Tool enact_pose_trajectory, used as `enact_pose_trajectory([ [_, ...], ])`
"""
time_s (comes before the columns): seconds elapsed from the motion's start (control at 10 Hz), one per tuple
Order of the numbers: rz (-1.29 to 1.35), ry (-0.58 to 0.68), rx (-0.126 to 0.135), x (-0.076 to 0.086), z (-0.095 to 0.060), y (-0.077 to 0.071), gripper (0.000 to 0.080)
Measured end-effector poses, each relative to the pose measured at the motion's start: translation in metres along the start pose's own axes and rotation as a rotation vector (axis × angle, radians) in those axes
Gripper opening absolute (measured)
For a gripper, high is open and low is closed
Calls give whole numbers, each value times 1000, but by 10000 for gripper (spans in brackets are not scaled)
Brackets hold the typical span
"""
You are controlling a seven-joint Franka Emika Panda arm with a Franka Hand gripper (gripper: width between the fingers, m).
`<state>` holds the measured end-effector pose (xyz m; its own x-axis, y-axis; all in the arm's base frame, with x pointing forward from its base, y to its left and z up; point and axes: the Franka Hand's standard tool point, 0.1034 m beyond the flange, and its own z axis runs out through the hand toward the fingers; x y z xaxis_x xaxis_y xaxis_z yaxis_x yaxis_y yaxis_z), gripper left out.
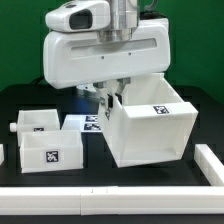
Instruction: Assemble drawer
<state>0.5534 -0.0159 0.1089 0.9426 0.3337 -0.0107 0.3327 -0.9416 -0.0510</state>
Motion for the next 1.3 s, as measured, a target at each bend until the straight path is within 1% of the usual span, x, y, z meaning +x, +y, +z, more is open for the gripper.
enact_pose_trajectory([
  [0.2, 130, 15, -16, -18, 21, -8, 61],
  [0.3, 142, 9, -12, -25, 27, -6, 61],
  [0.5, 133, 10, -14, -27, 30, -5, 61],
  [0.6, 133, 10, -14, -27, 30, -5, 127],
  [0.7, 133, 10, -14, -27, 30, -5, 315],
  [0.8, 149, -5, -6, -28, 29, -6, 452],
  [0.9, 166, -40, 10, -28, 22, -7, 452],
  [1.0, 167, -83, 24, -22, 11, -7, 606],
  [1.1, 170, -95, 32, -11, -1, -2, 606],
  [1.2, 178, -116, 38, -2, -6, 5, 640],
  [1.3, 199, -230, 61, 3, -7, 8, 640],
])
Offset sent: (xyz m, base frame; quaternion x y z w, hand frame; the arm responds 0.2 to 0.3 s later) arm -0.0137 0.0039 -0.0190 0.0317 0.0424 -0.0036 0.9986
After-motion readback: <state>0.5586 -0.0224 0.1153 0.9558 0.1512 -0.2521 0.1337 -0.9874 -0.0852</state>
